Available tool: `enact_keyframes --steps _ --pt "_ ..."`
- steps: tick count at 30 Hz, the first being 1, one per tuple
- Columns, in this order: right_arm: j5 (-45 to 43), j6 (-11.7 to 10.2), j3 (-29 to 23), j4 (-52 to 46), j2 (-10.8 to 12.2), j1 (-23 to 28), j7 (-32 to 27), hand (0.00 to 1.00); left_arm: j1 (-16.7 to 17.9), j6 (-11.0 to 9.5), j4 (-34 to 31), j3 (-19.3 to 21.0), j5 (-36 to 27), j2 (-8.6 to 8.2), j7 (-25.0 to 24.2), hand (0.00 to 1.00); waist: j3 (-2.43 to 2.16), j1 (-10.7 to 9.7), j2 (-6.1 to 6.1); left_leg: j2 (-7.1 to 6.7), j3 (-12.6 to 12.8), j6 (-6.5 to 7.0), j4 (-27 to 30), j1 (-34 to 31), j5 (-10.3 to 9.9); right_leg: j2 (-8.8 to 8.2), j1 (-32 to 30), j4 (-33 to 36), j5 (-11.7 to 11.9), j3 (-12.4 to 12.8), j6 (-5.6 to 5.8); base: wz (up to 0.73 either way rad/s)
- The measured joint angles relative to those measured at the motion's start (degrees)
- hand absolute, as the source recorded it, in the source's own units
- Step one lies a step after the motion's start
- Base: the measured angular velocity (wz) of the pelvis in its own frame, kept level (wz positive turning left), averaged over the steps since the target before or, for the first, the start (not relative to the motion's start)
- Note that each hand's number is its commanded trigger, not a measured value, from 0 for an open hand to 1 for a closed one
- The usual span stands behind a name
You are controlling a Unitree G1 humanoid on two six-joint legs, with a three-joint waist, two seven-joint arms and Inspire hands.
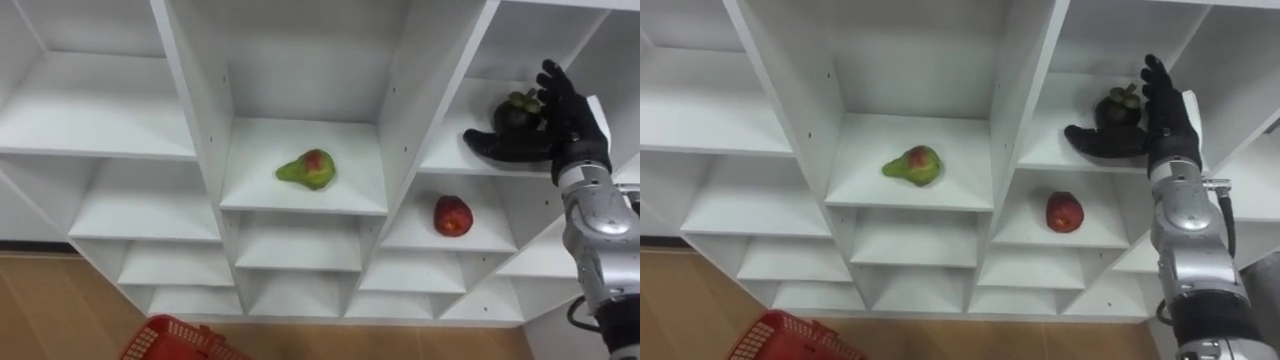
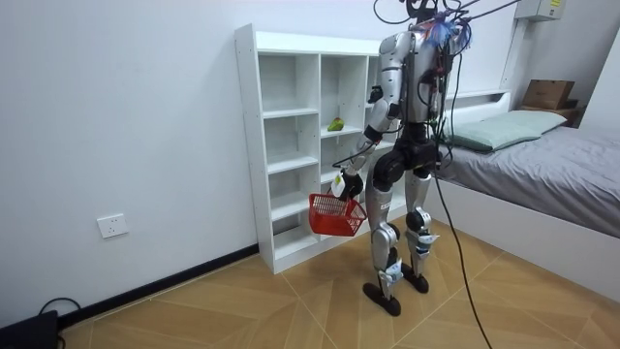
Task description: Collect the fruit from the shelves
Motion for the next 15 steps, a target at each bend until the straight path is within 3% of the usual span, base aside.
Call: enact_keyframes --steps 5,15 --pt "-0.1 -0.4 0.0 2.0 -0.4 -0.7 0.9 0.0 0.0 0.3 0.1 0.0 0.0 0.0 1.1 1.0 -0.37 -0.1 0.37 0.04 -0.2 -0.06 -0.1 0.1 0.0 0.03 0.3 0.0 0.0 -0.3 -0.03 0.01" --pt "-2.0 -0.7 -0.1 6.0 -0.6 -1.0 3.0 0.03 -0.1 1.1 1.0 0.0 0.0 0.05 2.5 1.0 -0.71 -0.1 -0.6 -0.02 -1.0 -0.07 0.0 0.7 0.0 0.0 1.3 -0.1 0.0 -1.0 -0.04 0.04"
